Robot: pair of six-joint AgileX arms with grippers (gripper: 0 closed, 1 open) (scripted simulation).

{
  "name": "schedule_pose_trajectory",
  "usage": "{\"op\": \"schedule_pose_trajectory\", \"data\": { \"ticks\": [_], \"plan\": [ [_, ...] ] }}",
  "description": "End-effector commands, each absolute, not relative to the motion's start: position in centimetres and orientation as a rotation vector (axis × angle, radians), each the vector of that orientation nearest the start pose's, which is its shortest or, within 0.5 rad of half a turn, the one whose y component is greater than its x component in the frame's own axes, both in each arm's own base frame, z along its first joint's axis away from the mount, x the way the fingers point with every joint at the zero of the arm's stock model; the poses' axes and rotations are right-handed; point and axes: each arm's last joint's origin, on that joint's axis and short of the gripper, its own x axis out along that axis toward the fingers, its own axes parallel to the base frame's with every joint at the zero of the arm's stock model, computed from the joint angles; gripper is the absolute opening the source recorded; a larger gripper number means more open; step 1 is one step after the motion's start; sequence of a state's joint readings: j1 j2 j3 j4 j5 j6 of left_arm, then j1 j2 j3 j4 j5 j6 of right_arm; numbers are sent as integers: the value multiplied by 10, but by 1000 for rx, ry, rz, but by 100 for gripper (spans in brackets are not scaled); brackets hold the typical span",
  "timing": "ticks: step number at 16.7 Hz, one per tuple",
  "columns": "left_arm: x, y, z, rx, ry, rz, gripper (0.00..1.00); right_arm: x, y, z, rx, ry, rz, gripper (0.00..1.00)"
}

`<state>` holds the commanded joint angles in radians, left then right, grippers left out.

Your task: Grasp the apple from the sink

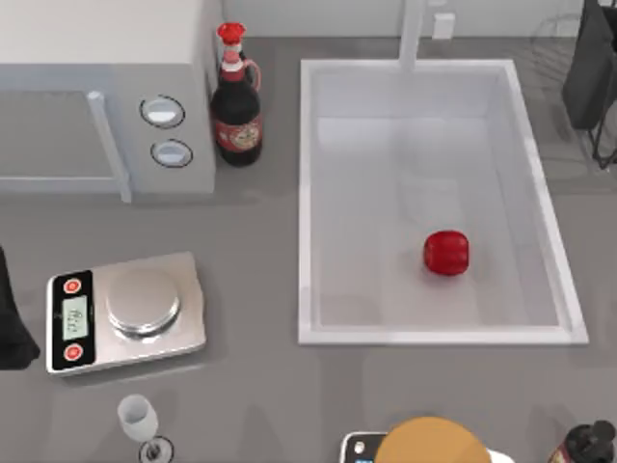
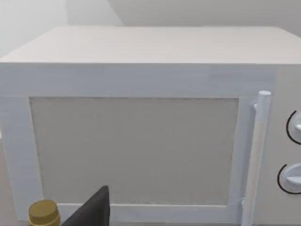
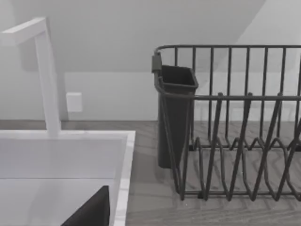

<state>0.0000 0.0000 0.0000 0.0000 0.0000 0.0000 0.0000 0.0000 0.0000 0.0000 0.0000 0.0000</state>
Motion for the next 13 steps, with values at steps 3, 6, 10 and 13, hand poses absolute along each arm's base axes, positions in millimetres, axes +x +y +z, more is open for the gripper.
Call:
{"op": "schedule_pose_trajectory", "data": {
  "ticks": [3, 6, 10, 13],
  "plan": [
    [106, -1, 160, 0, 0, 0, 100, 106, -1, 160, 0, 0, 0, 100],
    [106, -1, 160, 0, 0, 0, 100, 106, -1, 160, 0, 0, 0, 100],
    [106, -1, 160, 0, 0, 0, 100, 108, 1, 175, 14, 67, 15, 100],
    [106, -1, 160, 0, 0, 0, 100, 116, 4, 200, 36, 183, 40, 100]
  ]
}}
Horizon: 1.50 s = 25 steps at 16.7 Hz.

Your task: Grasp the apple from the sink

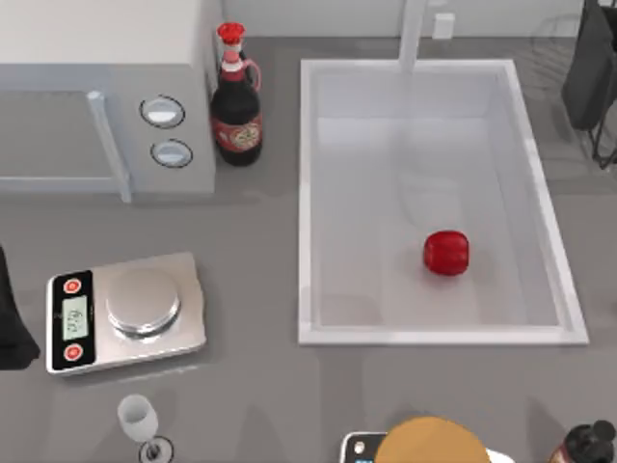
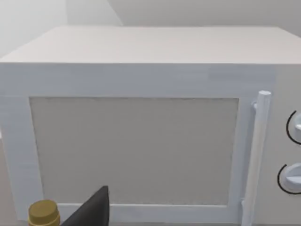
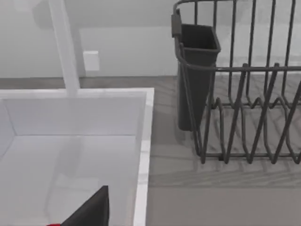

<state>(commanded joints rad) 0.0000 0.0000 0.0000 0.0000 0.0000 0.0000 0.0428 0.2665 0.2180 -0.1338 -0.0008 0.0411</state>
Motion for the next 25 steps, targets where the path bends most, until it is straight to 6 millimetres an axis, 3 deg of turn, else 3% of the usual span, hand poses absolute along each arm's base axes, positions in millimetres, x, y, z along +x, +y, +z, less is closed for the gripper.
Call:
{"op": "schedule_pose_trajectory", "data": {
  "ticks": [5, 9, 12, 15, 19, 22, 25],
  "plan": [
    [106, -1, 160, 0, 0, 0, 100, 157, 17, 252, 77, 460, 84, 100],
    [106, -1, 160, 0, 0, 0, 100, 219, 39, 282, 98, 722, 105, 100],
    [106, -1, 160, 0, 0, 0, 100, 274, 63, 286, 100, 924, 105, 100],
    [106, -1, 160, 0, 0, 0, 100, 328, 92, 271, 90, 1117, 92, 100],
    [106, -1, 160, 0, 0, 0, 100, 384, 130, 229, 61, 1340, 57, 100],
    [106, -1, 160, 0, 0, 0, 100, 410, 153, 194, 35, 1466, 25, 100],
    [106, -1, 160, 0, 0, 0, 100, 423, 168, 168, 15, 1546, 1, 100]
  ]
}}
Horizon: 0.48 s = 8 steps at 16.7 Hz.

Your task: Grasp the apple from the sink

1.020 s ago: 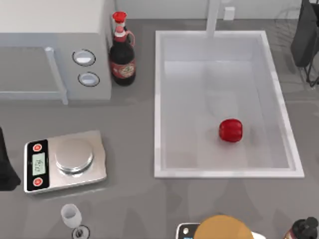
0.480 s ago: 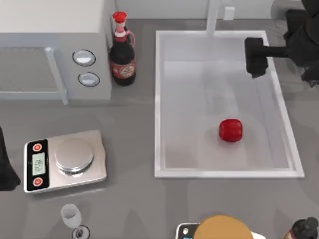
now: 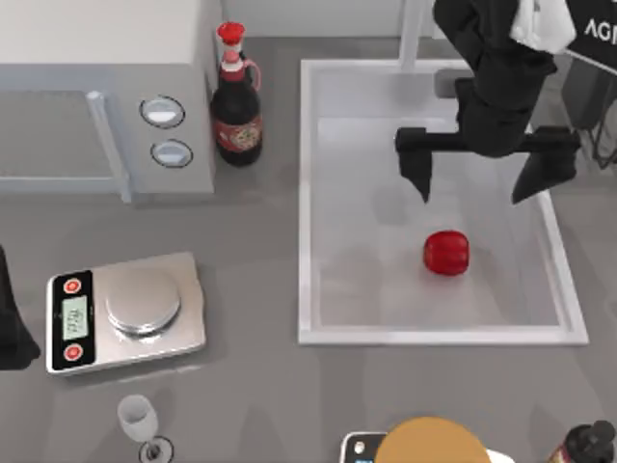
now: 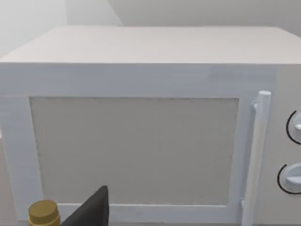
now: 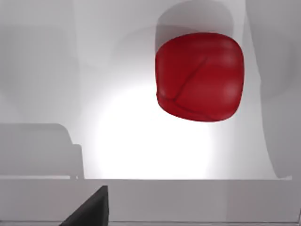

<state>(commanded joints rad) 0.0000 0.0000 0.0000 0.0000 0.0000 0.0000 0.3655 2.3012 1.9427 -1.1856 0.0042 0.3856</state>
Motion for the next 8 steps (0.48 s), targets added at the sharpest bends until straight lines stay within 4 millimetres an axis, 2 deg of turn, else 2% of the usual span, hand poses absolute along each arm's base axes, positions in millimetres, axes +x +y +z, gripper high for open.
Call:
{"op": "schedule_pose_trajectory", "data": {
  "ticks": [2, 8],
  "plan": [
    [106, -1, 160, 0, 0, 0, 100, 426, 172, 160, 8, 1569, -7, 100],
    [106, -1, 160, 0, 0, 0, 100, 428, 170, 158, 12, 1571, -11, 100]
  ]
}}
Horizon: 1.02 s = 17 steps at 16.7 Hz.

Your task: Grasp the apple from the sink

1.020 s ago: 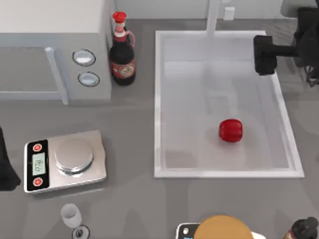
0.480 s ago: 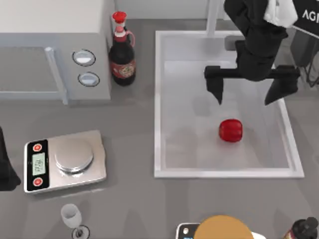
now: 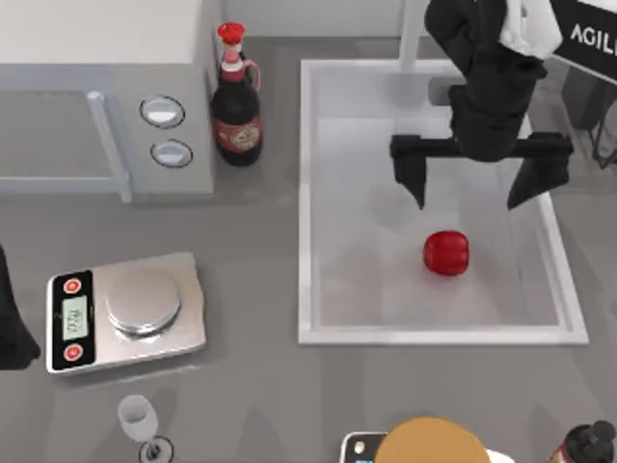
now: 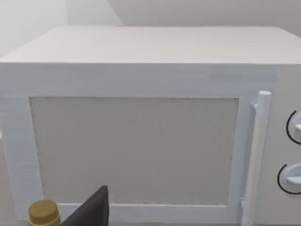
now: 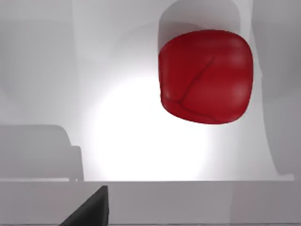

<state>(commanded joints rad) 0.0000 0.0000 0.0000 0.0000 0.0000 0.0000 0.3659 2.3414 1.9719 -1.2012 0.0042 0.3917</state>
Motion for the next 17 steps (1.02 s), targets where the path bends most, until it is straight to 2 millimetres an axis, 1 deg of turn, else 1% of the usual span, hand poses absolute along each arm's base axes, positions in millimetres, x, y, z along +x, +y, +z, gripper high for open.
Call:
{"op": "schedule_pose_trajectory", "data": {
  "ticks": [1, 3, 6, 9, 11, 12, 16, 17],
  "plan": [
    [106, -1, 160, 0, 0, 0, 100, 428, 170, 153, 11, 1573, -12, 100],
    [106, -1, 160, 0, 0, 0, 100, 431, 171, 132, 10, 1575, -12, 100],
    [106, -1, 160, 0, 0, 0, 100, 434, 173, 85, 11, 1566, -8, 100],
    [106, -1, 160, 0, 0, 0, 100, 432, 174, 36, 13, 1557, -4, 100],
    [106, -1, 160, 0, 0, 0, 100, 428, 173, 13, 10, 1566, -6, 100],
    [106, -1, 160, 0, 0, 0, 100, 427, 172, 7, 8, 1570, -8, 100],
    [106, -1, 160, 0, 0, 0, 100, 427, 172, 6, 8, 1571, -8, 100],
    [106, -1, 160, 0, 0, 0, 100, 427, 172, 6, 8, 1571, -8, 92]
  ]
}}
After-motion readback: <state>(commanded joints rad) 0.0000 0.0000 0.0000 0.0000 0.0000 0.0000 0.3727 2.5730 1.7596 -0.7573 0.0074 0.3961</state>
